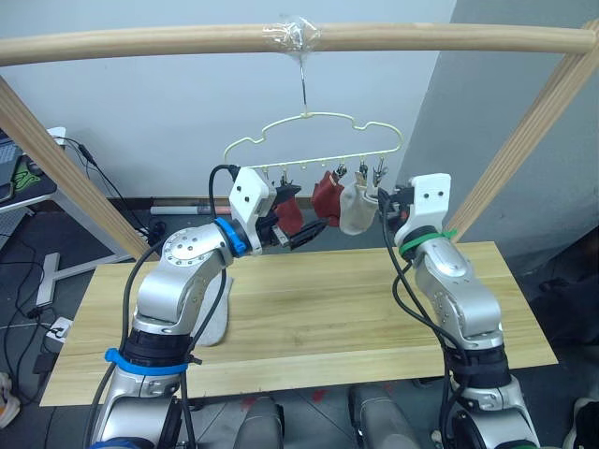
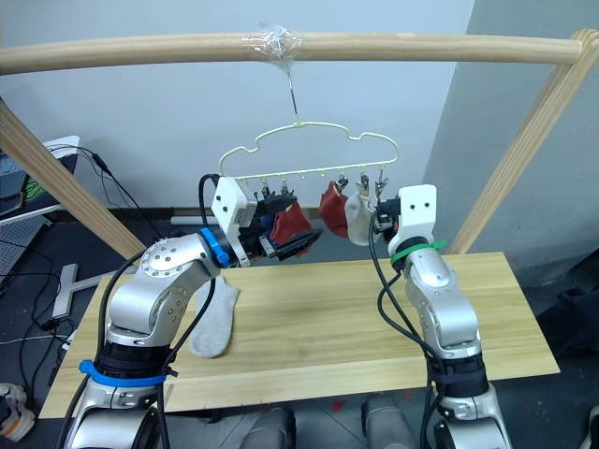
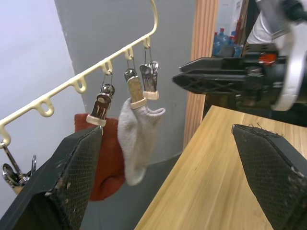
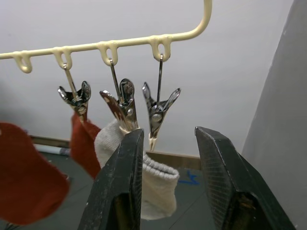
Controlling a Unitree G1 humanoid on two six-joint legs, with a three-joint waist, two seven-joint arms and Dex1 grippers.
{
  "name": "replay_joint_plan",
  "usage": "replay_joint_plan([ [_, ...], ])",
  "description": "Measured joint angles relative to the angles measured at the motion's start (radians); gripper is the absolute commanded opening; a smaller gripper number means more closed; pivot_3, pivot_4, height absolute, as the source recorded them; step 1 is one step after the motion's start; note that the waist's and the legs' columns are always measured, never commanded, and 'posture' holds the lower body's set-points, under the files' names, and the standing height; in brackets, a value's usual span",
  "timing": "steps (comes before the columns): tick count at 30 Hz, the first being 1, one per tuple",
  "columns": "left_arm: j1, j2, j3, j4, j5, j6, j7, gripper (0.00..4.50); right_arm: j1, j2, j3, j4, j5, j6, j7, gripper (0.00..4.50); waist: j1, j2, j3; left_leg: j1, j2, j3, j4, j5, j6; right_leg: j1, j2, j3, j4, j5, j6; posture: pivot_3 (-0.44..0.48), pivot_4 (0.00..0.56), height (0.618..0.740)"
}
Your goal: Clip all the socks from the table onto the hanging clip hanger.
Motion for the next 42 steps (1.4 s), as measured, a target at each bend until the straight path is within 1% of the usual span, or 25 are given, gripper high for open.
replay_joint_plan([
  [2, 0.0, -0.002, 0.0, -0.005, -0.001, 0.001, 0.004, 4.5, -0.017, 0.007, -0.001, 0.036, -0.017, -0.02, -0.002, 1.74, 0.0, 0.0, 0.0, 0.0, 0.0, 0.0, 0.0, 0.0, 0.0, 0.0, 0.0, 0.0, 0.0, 0.0, 0.0, 0.03, 0.175, 0.74],
  [6, 0.001, 0.009, 0.0, -0.036, -0.009, 0.013, 0.011, 4.5, -0.066, 0.019, -0.003, 0.116, -0.042, -0.069, -0.001, 1.74, 0.001, 0.0, 0.0, 0.0, 0.0, 0.0, 0.0, 0.0, 0.0, 0.0, 0.0, 0.0, 0.0, 0.001, 0.001, 0.03, 0.175, 0.74],
  [12, 0.01, 0.023, 0.013, -0.037, -0.016, 0.016, 0.016, 4.5, -0.108, 0.03, -0.008, 0.191, -0.064, -0.12, 0.0, 1.74, 0.002, 0.0, 0.0, 0.0, 0.0, 0.0, 0.0, 0.0, 0.0, 0.0, 0.0, 0.0, 0.0, 0.001, 0.001, 0.03, 0.175, 0.74],
  [14, 0.01, 0.023, 0.013, -0.037, -0.019, 0.016, 0.018, 4.5, -0.119, 0.034, -0.008, 0.205, -0.068, -0.133, 0.0, 1.74, 0.002, 0.0, 0.0, 0.0, 0.0, 0.0, 0.0, 0.0, 0.0, 0.0, 0.0, 0.0, 0.0, 0.001, 0.001, 0.041, 0.176, 0.74],
  [24, -0.008, 0.022, 0.013, -0.04, -0.02, 0.019, 0.022, 4.5, -0.173, 0.056, -0.018, 0.285, -0.074, -0.17, -0.001, 1.74, 0.003, 0.0, 0.0, 0.0, 0.0, 0.0, 0.0, 0.0, 0.0, 0.0, 0.0, 0.0, 0.0, 0.001, 0.001, 0.041, 0.176, 0.74],
  [34, -0.027, 0.016, 0.012, -0.04, -0.021, 0.022, 0.023, 4.5, -0.191, 0.059, -0.02, 0.334, -0.074, -0.195, -0.001, 1.74, 0.004, 0.0, 0.0, 0.0, 0.0, 0.0, 0.0, 0.0, 0.0, 0.0, 0.0, 0.0, 0.0, 0.001, 0.001, 0.044, 0.173, 0.74],
  [42, -0.04, 0.011, 0.013, -0.042, -0.048, 0.026, 0.026, 4.5, -0.209, 0.058, -0.025, 0.36, -0.074, -0.215, -0.001, 1.74, 0.004, 0.0, 0.0, 0.0, 0.0, 0.0, 0.0, 0.0, 0.0, 0.0, 0.0, 0.0, 0.0, 0.001, 0.001, 0.046, 0.174, 0.74],
])
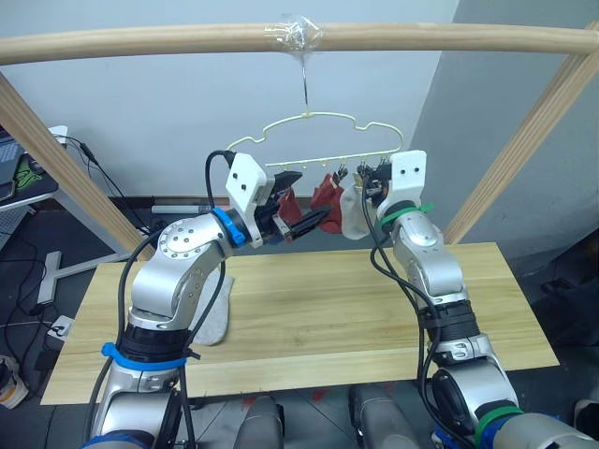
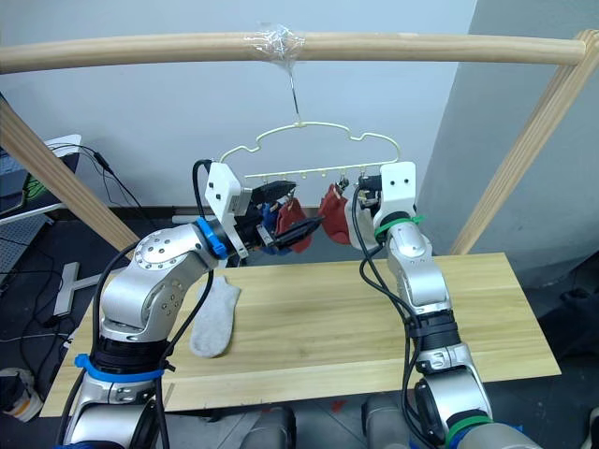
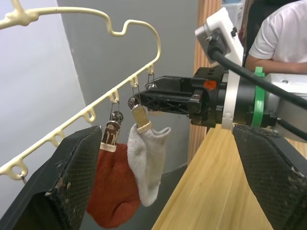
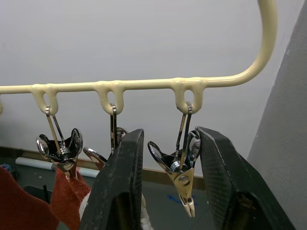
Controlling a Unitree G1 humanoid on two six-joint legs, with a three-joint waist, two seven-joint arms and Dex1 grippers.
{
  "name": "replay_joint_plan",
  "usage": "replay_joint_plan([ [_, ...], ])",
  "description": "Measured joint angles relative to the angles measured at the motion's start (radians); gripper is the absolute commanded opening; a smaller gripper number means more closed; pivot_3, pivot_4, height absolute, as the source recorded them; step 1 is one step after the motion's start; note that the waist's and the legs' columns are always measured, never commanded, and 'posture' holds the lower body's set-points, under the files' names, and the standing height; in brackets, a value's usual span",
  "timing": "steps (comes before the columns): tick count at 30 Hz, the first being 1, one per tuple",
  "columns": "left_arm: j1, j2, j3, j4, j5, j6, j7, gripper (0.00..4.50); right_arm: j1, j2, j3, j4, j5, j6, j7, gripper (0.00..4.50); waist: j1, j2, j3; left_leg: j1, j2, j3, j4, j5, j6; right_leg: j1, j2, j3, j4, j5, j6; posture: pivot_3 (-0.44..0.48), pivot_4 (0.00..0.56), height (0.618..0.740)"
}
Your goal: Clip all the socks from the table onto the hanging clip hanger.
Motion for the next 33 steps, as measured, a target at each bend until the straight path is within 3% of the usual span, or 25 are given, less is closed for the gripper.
replay_joint_plan([
  [15, -0.009, -0.003, 0.001, -0.025, -0.049, 0.025, 0.016, 4.5, -0.009, -0.002, -0.007, 0.02, 0.0, -0.014, 0.004, 1.74, 0.0, 0.0, 0.0, 0.0, 0.0, 0.0, 0.0, 0.0, 0.0, 0.0, 0.0, 0.0, 0.0, 0.0, 0.0, 0.048, 0.175, 0.74],
  [22, -0.009, -0.004, 0.001, -0.026, -0.049, 0.034, 0.016, 4.5, -0.013, -0.003, -0.007, 0.02, 0.0, -0.022, 0.018, 0.01, 0.0, 0.0, 0.0, 0.0, 0.0, 0.0, 0.0, 0.0, 0.0, 0.0, 0.0, 0.0, 0.0, 0.0, 0.0, 0.047, 0.174, 0.74],
  [30, 0.0, -0.023, 0.0, -0.035, -0.051, 0.034, 0.027, 4.5, -0.02, -0.021, -0.029, 0.015, 0.005, 0.004, 0.026, 0.01, 0.002, 0.0, 0.0, 0.0, 0.0, 0.0, 0.0, 0.0, 0.0, 0.0, 0.0, 0.0, 0.0, 0.0, 0.0, 0.037, 0.176, 0.74],
  [33, 0.068, -0.027, -0.005, -0.04, -0.027, 0.005, 0.047, 4.5, -0.025, -0.055, -0.029, -0.021, 0.015, 0.07, 0.069, 0.01, 0.002, 0.0, 0.0, 0.001, 0.0, 0.0, 0.0, 0.0, 0.0, 0.0, 0.0, 0.0, 0.0, 0.0, 0.0, 0.022, 0.178, 0.74],
])
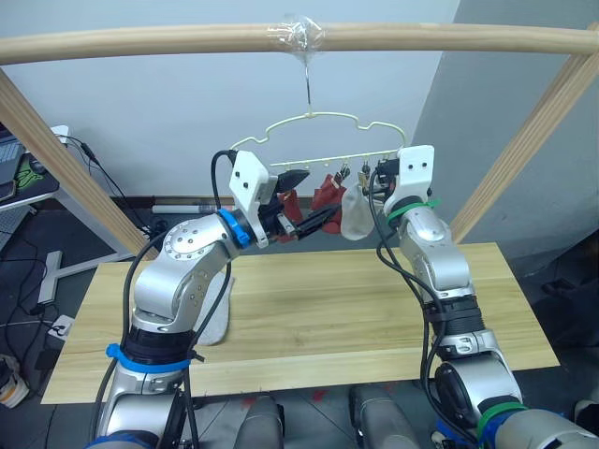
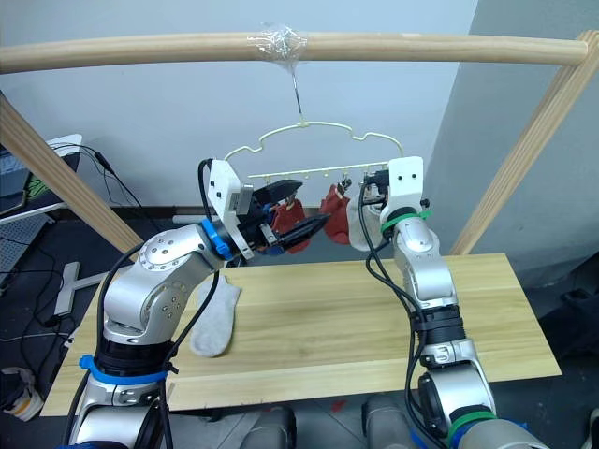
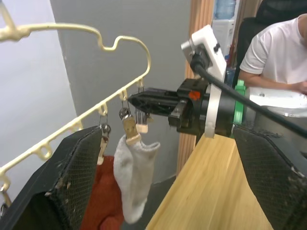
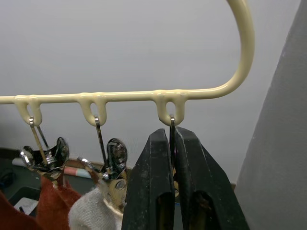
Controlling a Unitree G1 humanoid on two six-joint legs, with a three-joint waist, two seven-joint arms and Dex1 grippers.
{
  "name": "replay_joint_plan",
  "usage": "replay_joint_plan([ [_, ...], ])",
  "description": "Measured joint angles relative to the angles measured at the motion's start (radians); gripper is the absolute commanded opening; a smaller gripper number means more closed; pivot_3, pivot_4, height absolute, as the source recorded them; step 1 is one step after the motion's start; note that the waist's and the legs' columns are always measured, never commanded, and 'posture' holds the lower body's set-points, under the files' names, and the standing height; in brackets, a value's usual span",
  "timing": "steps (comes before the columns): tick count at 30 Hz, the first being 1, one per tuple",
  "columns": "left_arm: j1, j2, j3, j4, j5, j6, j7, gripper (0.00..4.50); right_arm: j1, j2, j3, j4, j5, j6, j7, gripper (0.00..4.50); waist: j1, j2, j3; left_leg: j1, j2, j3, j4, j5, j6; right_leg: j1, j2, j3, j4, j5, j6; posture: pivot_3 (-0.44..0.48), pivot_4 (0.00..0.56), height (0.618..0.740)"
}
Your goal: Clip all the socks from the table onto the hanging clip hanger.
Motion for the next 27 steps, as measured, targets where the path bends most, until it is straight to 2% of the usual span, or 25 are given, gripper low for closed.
replay_joint_plan([
  [5, 0.228, 0.002, -0.029, 0.177, 0.149, -0.119, 0.067, 4.5, 0.008, -0.072, -0.001, -0.123, 0.032, 0.154, 0.076, 0.01, 0.0, 0.0, 0.0, 0.0, 0.0, 0.0, 0.0, 0.0, 0.0, -0.001, 0.0, -0.001, 0.001, -0.001, -0.002, 0.009, 0.185, 0.74],
  [8, 0.29, 0.013, -0.021, 0.339, 0.243, -0.221, 0.124, 4.5, 0.031, -0.095, -0.003, -0.194, 0.053, 0.237, 0.103, 0.01, 0.003, 0.0, 0.0, 0.0, 0.0, -0.001, 0.0, 0.0, 0.0, -0.001, 0.0, -0.001, 0.001, -0.004, -0.006, 0.009, 0.185, 0.74],
  [15, 0.22, -0.001, 0.05, 0.623, 0.344, -0.285, 0.305, 4.5, 0.069, -0.107, -0.003, -0.28, 0.068, 0.339, 0.109, 0.01, 0.02, 0.0, 0.0, 0.0, 0.0, -0.001, 0.0, 0.0, 0.0, -0.001, 0.0, -0.001, 0.0, -0.003, -0.006, 0.005, 0.196, 0.74],
  [18, 0.184, -0.014, 0.068, 0.717, 0.363, -0.278, 0.369, 4.5, 0.07, -0.107, -0.004, -0.298, 0.068, 0.36, 0.108, 0.01, 0.02, 0.0, 0.0, 0.0, 0.0, -0.001, 0.0, 0.0, 0.0, -0.001, 0.0, -0.001, 0.0, 0.0, -0.001, 0.001, 0.198, 0.74],
  [27, 0.167, -0.039, 0.096, 0.776, 0.361, -0.197, 0.403, 4.5, 0.07, -0.111, -0.01, -0.313, 0.073, 0.391, 0.109, 0.01, 0.02, 0.0, 0.0, 0.0, 0.0, -0.001, -0.001, 0.0, 0.0, -0.001, 0.0, -0.001, 0.0, -0.001, -0.001, -0.009, 0.203, 0.74],
])
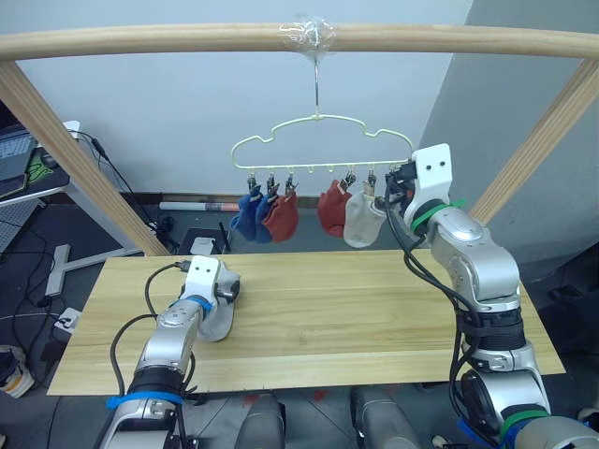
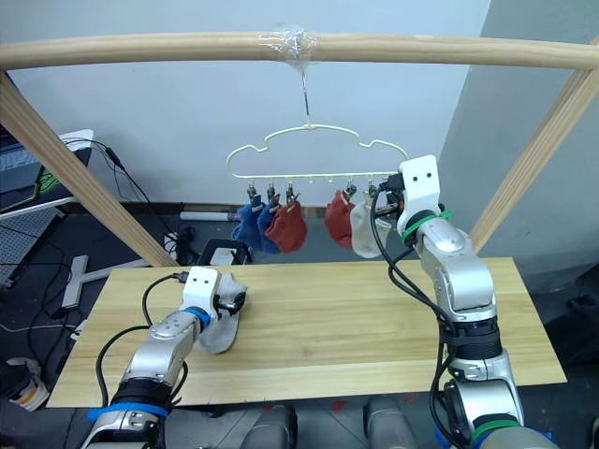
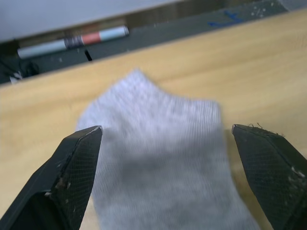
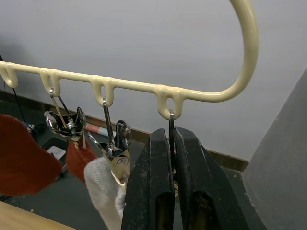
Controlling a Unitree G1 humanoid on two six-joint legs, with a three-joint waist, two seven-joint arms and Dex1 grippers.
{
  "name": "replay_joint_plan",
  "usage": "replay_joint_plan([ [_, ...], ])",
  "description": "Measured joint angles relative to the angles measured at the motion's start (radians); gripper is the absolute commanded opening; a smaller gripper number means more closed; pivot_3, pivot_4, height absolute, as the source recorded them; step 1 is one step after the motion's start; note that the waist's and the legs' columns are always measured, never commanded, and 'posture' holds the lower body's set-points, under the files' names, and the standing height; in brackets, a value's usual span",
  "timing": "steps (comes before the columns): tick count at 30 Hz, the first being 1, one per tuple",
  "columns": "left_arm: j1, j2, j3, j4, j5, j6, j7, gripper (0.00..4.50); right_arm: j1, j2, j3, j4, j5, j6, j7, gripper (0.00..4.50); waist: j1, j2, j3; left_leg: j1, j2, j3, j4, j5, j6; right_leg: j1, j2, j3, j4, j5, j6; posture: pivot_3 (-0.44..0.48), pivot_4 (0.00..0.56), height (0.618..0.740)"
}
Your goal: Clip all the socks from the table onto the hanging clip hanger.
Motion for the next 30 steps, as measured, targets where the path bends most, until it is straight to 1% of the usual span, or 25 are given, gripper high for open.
replay_joint_plan([
  [3, -0.005, -0.002, 0.014, 0.001, -0.009, 0.028, 0.0, 4.5, 0.0, -0.001, -0.001, -0.004, 0.001, 0.009, 0.001, 0.01, 0.0, 0.0, 0.0, 0.001, 0.0, 0.0, 0.0, 0.0, 0.0, 0.0, 0.0, 0.0, 0.0, 0.0, 0.0, -0.009, 0.204, 0.74],
  [6, -0.007, 0.001, 0.018, 0.005, -0.016, 0.042, -0.016, 3.91, 0.0, -0.005, -0.001, -0.005, 0.002, 0.011, 0.005, 0.0, -0.001, 0.0, 0.0, 0.001, 0.0, 0.0, 0.0, 0.0, 0.0, 0.001, 0.0, 0.0, 0.0, -0.001, -0.001, -0.009, 0.204, 0.74],
  [8, -0.005, 0.001, 0.014, 0.005, -0.015, 0.037, -0.024, 3.33, 0.0, -0.008, -0.001, -0.005, 0.002, 0.013, 0.012, 0.0, -0.001, 0.0, 0.0, 0.001, 0.0, 0.0, 0.0, 0.0, 0.0, 0.001, 0.0, 0.0, 0.0, -0.001, -0.001, -0.009, 0.204, 0.74],
  [12, -0.002, 0.001, 0.009, 0.005, -0.012, 0.029, -0.035, 2.02, -0.001, -0.014, -0.001, -0.005, 0.004, 0.017, 0.02, 0.0, -0.001, 0.0, 0.0, 0.001, 0.0, 0.0, 0.0, 0.0, 0.0, 0.001, 0.0, 0.0, 0.0, -0.001, -0.001, -0.011, 0.205, 0.74],
  [15, 0.001, -0.001, 0.005, 0.003, -0.007, 0.024, -0.042, 1.14, -0.004, -0.024, -0.005, -0.005, 0.008, 0.02, 0.023, 0.0, 0.0, 0.0, 0.0, 0.001, 0.0, 0.0, 0.0, 0.0, 0.0, 0.001, 0.0, 0.0, 0.0, -0.001, -0.002, -0.018, 0.203, 0.74],
  [17, 0.002, -0.012, 0.003, -0.005, -0.006, 0.019, -0.046, 0.52, -0.008, -0.023, -0.025, -0.005, 0.027, 0.035, 0.025, 0.0, 0.001, 0.0, 0.0, 0.001, 0.0, 0.0, 0.0, 0.0, 0.0, 0.001, 0.0, 0.0, 0.0, -0.001, -0.002, -0.018, 0.203, 0.74],
  [19, 0.015, -0.025, -0.01, -0.03, -0.006, 0.015, -0.071, 0.02, -0.02, -0.009, -0.065, -0.005, 0.055, 0.066, 0.019, 0.0, 0.002, 0.0, 0.0, 0.001, 0.0, 0.0, 0.0, 0.0, 0.0, 0.001, 0.0, 0.0, 0.0, -0.001, -0.002, -0.018, 0.203, 0.74],
  [20, 0.022, -0.033, -0.02, -0.044, -0.006, 0.013, -0.085, 0.02, -0.029, 0.007, -0.093, -0.005, 0.076, 0.089, 0.01, 0.0, 0.002, 0.0, 0.0, 0.001, 0.0, 0.0, 0.0, 0.0, 0.0, 0.001, 0.0, 0.0, 0.0, -0.002, -0.003, -0.028, 0.199, 0.74],
  [23, 0.045, -0.069, -0.079, -0.118, -0.005, 0.015, -0.13, 0.02, -0.091, 0.106, -0.248, 0.002, 0.171, 0.224, -0.072, 0.0, 0.004, 0.0, 0.0, 0.0, 0.0, 0.0, 0.0, 0.0, 0.0, 0.001, 0.0, 0.0, 0.0, -0.002, -0.004, -0.028, 0.199, 0.74],
  [24, 0.054, -0.098, -0.106, -0.168, -0.007, 0.015, -0.146, 0.02, -0.125, 0.129, -0.319, 0.005, 0.206, 0.294, -0.106, 0.0, 0.009, 0.0, 0.0, -0.001, 0.0, 0.0, 0.0, 0.0, 0.0, 0.0, -0.001, 0.0, 0.0, -0.002, -0.004, -0.037, 0.2, 0.74],
  [27, 0.05, -0.182, -0.181, -0.306, -0.032, -0.009, -0.203, 0.02, -0.212, 0.133, -0.456, 0.024, 0.277, 0.469, -0.16, 0.0, 0.025, 0.0, 0.001, -0.002, -0.001, -0.001, 0.001, 0.0, 0.0, 0.001, -0.002, -0.001, -0.001, -0.002, -0.006, -0.046, 0.199, 0.74],
  [30, -0.012, -0.252, -0.249, -0.429, -0.049, -0.069, -0.246, 0.02, -0.312, 0.158, -0.6, 0.047, 0.317, 0.633, -0.222, 0.0, 0.025, 0.0, 0.001, -0.001, -0.001, 0.0, 0.001, 0.0, 0.0, 0.001, -0.002, -0.001, -0.001, -0.002, -0.007, -0.046, 0.199, 0.74],
])
